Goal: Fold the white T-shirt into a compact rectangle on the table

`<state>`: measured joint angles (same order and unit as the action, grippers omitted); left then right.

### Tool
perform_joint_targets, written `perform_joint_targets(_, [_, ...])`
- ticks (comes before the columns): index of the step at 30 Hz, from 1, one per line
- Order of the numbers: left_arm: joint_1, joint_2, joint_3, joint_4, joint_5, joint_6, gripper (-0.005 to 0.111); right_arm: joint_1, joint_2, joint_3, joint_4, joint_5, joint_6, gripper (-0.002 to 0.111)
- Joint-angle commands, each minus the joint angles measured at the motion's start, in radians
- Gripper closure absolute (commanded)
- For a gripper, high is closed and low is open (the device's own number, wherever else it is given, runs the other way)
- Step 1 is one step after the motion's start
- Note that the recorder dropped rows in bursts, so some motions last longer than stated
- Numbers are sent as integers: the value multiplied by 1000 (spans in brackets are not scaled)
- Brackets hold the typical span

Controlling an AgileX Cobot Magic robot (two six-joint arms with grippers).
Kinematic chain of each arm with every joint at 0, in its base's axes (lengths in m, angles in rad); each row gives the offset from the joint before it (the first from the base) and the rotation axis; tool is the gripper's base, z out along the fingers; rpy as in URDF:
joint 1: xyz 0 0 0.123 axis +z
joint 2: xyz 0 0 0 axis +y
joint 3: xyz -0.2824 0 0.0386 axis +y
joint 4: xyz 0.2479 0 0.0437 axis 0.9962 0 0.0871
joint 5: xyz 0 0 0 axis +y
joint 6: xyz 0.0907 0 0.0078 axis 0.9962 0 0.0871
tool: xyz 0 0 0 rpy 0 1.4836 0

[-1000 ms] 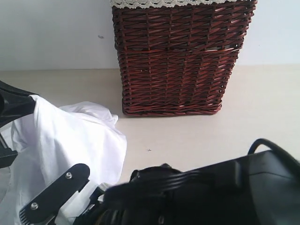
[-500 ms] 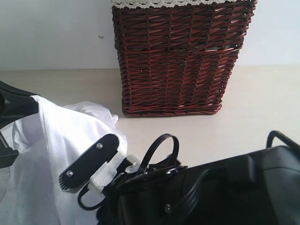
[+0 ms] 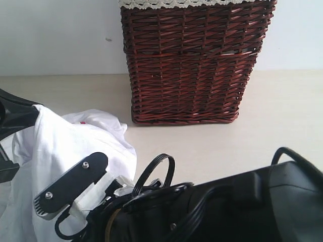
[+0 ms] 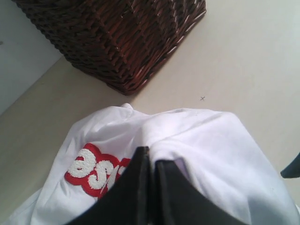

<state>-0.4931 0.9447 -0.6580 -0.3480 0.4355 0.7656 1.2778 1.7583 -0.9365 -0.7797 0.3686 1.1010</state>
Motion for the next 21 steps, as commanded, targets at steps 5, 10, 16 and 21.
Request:
perform_joint_targets(5, [2,-7,-5,-11,0,-6,107,0,1,2,23,-246,29,45])
perform_joint_targets(10, [2,-7,-5,-11,0,-6,107,0,13,2,23,-93,37,45])
perform_joint_targets(16, [2,-7,-5,-11,0,-6,107,0,81,2,20,12,49,47])
perform_joint_targets(21, [2,-7,-5,-11,2,-6,107,0,105,2,15,-69,30,73])
